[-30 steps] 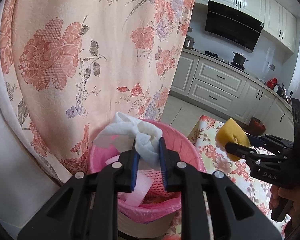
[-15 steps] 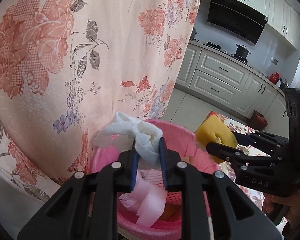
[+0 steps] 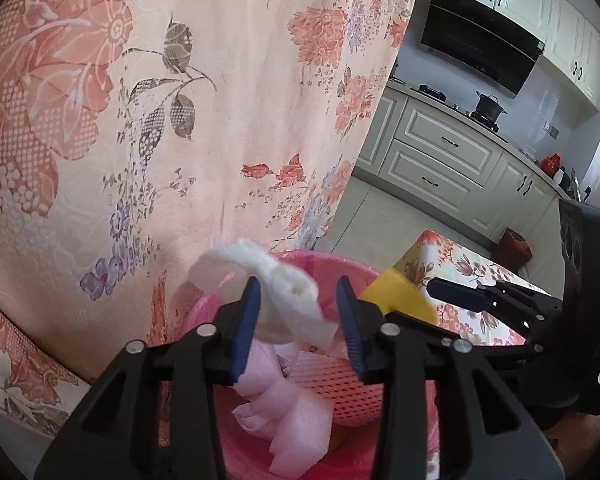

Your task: Collect trash

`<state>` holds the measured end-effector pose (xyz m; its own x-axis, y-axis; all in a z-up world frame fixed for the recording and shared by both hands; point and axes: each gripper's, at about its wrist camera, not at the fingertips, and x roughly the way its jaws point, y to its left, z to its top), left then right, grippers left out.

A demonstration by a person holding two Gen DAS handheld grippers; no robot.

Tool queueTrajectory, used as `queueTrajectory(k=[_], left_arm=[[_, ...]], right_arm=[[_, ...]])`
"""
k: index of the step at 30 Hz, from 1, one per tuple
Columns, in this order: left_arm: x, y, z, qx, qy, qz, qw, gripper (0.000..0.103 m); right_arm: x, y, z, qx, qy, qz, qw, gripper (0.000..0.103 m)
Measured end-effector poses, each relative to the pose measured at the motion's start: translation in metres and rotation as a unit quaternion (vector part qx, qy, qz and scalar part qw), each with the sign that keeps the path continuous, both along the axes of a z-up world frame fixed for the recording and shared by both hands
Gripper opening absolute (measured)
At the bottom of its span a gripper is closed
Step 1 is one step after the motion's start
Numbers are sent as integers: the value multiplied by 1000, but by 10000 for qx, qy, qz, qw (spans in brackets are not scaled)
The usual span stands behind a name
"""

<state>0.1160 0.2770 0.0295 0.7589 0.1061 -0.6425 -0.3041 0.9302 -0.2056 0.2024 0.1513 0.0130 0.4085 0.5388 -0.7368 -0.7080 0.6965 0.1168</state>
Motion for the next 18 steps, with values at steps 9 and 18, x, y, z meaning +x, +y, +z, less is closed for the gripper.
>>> queueTrajectory(k=[9,18], left_arm=[[-18,2,6,-33,-60,321,9995,57],[-59,-16,10,188,63,578,9981,76]], right_arm=[[-3,-10,4,96,-45,-85,9999,74],[-26,-41,10,196,-184,-284,9992,79]])
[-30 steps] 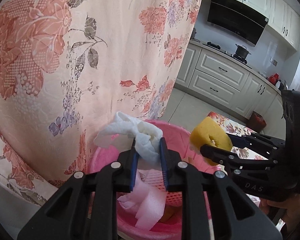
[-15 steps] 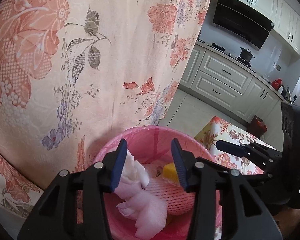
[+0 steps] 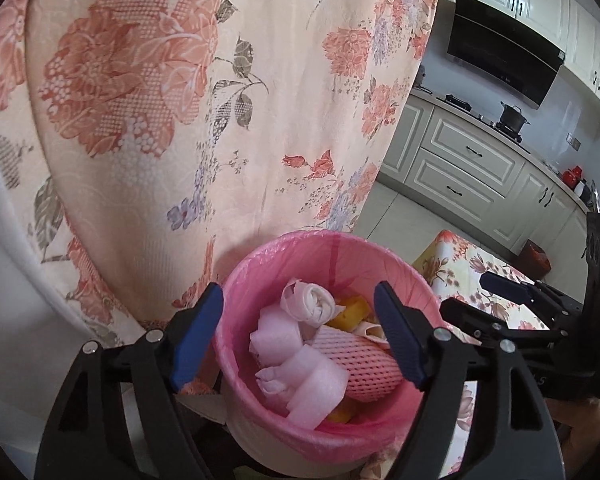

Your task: Collect trash

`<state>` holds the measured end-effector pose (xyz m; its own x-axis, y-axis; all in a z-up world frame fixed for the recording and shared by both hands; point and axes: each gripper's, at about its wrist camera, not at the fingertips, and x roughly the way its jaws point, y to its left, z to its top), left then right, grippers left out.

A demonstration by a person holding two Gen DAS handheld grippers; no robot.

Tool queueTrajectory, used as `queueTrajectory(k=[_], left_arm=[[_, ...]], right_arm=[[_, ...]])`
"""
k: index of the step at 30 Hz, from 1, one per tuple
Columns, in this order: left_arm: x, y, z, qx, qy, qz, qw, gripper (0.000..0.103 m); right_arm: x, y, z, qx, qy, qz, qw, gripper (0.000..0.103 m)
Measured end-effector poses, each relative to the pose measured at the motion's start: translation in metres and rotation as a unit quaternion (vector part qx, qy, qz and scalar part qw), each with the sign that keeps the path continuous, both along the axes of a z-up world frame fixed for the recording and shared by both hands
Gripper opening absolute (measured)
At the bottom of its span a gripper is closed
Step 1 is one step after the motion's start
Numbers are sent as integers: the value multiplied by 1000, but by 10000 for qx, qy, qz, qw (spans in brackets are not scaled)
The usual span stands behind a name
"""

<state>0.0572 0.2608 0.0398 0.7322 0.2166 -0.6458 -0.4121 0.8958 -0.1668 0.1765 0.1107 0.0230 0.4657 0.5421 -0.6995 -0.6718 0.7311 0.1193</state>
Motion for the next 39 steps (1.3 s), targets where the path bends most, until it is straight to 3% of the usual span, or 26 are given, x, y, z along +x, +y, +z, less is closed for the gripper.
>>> queueTrajectory(k=[18,39], left_arm=[[-60,-49,-15,-36,490,-220,9985,89],[-65,-52,-14,-77,469,-213,9986,90]], right_arm=[[-63,-50,-1,-7,-68,-181,9998,84],[-73,-51,3,-8,-108,-131,9999,84]])
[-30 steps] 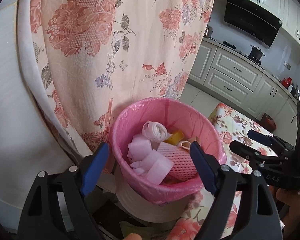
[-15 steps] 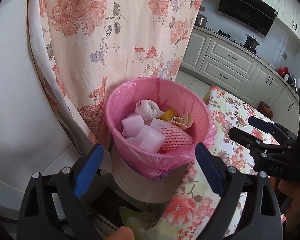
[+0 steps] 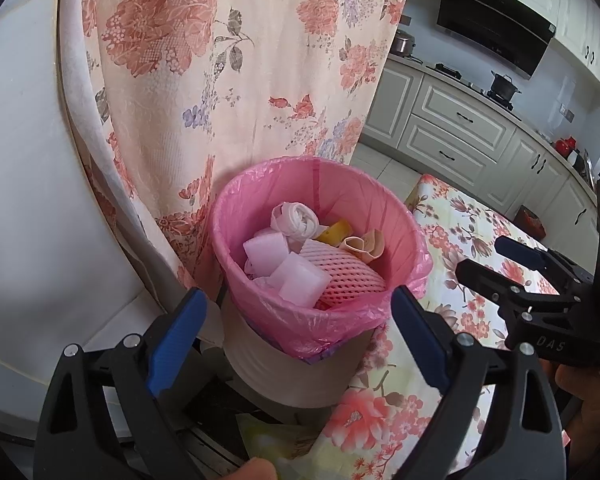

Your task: Collect trash

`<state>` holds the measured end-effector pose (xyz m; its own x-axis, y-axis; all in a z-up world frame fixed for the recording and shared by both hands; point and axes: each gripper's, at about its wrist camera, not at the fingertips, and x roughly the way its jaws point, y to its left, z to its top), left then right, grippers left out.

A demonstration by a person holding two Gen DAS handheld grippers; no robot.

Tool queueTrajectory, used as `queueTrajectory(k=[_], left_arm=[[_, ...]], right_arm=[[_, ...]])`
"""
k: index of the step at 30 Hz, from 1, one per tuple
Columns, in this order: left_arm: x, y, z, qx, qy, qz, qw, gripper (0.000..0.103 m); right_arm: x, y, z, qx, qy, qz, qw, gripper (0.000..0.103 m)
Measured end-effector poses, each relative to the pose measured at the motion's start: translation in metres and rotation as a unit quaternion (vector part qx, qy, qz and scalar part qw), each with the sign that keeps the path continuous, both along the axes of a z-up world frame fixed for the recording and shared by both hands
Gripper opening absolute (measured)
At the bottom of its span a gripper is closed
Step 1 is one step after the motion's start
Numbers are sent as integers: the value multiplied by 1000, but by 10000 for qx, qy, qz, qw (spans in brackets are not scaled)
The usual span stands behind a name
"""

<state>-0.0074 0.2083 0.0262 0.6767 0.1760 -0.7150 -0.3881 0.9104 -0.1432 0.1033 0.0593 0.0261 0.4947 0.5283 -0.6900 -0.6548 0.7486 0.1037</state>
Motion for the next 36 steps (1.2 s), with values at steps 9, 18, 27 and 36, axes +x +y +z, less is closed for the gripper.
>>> queueTrajectory(k=[9,18,27,36], left_arm=[[1,-2,-1,-4,13,-11,10000,91],[2,-3,-1,4,-12,-12,10000,93],[3,-3,-1,5,-6,-29,10000,94],[2,-3,-1,-23,-14,-8,10000,95]], right_arm=[[0,0,0,-2,1,3,10000,84],[0,1,0,-1,-2,3,10000,84],[1,-1,1,-1,-2,-4,10000,84],[1,-1,0,-9,13,5,10000,84]])
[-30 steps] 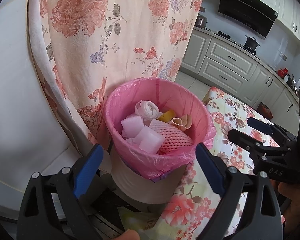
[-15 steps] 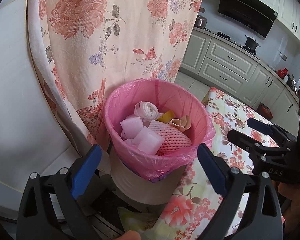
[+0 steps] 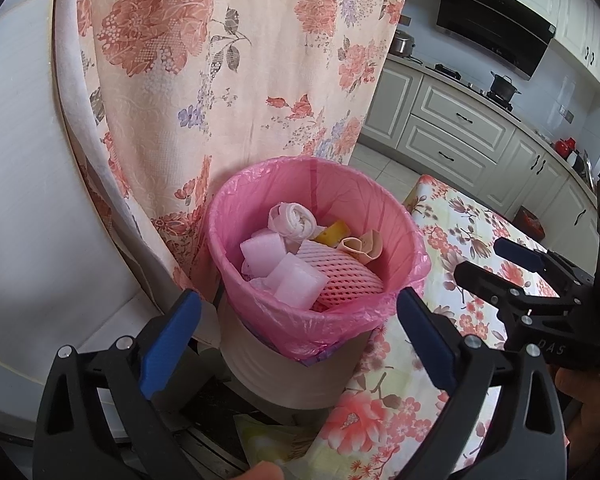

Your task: Collect trash

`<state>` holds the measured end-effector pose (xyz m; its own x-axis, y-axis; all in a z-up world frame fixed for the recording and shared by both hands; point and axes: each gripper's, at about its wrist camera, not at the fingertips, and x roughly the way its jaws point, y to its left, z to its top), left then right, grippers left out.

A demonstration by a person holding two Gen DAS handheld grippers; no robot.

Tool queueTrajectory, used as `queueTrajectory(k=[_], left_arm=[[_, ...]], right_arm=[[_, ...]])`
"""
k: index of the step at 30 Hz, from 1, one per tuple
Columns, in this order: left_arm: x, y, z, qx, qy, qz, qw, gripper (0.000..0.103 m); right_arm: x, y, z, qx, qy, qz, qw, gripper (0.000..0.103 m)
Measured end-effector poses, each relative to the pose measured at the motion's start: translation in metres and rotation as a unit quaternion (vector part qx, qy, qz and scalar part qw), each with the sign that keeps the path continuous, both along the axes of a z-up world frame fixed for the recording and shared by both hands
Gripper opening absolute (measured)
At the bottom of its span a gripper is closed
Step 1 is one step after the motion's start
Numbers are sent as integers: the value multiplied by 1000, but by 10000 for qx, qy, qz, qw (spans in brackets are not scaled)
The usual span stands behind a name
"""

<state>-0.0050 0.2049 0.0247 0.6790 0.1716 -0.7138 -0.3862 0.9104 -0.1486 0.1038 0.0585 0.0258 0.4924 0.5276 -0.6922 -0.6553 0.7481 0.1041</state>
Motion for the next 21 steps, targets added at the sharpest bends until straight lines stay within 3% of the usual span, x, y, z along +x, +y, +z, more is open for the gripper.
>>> queueTrajectory(k=[21], left_arm=[[-1,1,-1,20,7,33,10000,96]], right_arm=[[0,1,0,-4,-3,6,10000,84]])
